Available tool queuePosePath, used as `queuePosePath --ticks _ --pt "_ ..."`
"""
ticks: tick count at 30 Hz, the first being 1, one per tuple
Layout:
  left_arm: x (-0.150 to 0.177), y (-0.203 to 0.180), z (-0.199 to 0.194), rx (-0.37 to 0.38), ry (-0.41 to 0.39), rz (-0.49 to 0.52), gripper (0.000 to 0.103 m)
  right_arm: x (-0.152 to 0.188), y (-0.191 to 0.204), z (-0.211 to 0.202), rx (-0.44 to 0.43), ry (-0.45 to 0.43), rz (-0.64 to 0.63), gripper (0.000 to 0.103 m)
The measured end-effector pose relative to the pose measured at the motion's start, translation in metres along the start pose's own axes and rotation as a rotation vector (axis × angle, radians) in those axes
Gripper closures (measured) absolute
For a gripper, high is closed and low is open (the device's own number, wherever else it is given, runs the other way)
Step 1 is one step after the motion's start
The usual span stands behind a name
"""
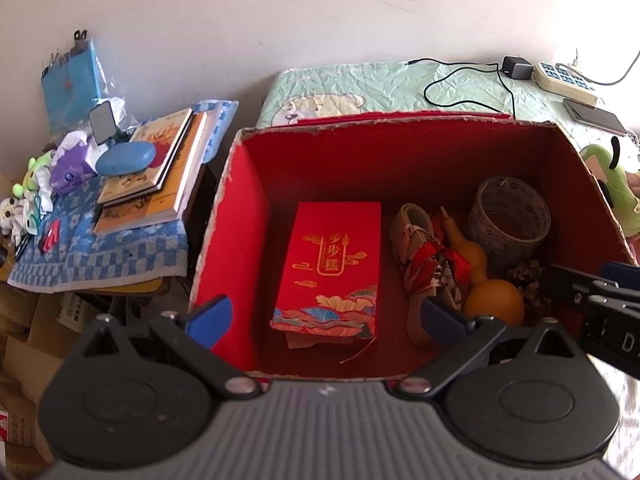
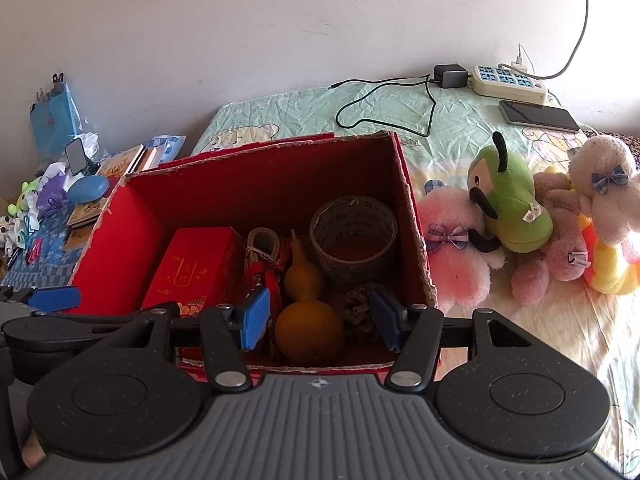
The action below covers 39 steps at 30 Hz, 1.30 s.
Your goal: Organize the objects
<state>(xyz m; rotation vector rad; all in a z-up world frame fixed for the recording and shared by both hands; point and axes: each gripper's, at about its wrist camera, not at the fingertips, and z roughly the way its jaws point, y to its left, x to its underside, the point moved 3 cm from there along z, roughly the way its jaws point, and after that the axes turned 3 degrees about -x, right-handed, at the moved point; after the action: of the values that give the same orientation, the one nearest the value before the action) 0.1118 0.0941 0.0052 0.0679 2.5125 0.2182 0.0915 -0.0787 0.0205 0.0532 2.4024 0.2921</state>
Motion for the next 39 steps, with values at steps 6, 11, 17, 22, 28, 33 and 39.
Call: queuePosePath --ticks 6,11,17,22,28,33,39 --pt "0.001 0.000 -0.001 -0.008 0.001 -0.001 0.002 0.002 -0.001 -0.002 -0.011 0.002 0.015 0.043" --pt "0.002 0.001 -0.002 -0.003 0.007 -0.007 0.002 0.002 -0.003 -0.003 -0.037 0.007 0.036 0.046" --pt "0.003 0.000 -0.003 -0.004 0.003 -0.004 0.002 0.001 -0.003 -0.003 -0.051 0.006 0.050 0.046" --pt "0.001 0.001 -0.003 -0.008 -0.002 -0.001 0.002 -0.001 -0.004 -0.002 -0.047 0.004 0.051 0.046" --pt "-0.005 0.003 0.000 -0.012 -0.008 -0.003 0.002 -0.005 -0.003 0.001 -0.038 -0.002 0.037 0.046" --pt "-0.010 0.003 0.003 -0.010 -0.009 -0.001 0.002 -0.006 -0.004 0.003 -0.027 0.003 0.034 0.046" --pt "-0.010 0.001 0.006 -0.005 -0.006 -0.002 0.002 -0.006 -0.006 0.005 -0.017 0.008 0.032 0.046"
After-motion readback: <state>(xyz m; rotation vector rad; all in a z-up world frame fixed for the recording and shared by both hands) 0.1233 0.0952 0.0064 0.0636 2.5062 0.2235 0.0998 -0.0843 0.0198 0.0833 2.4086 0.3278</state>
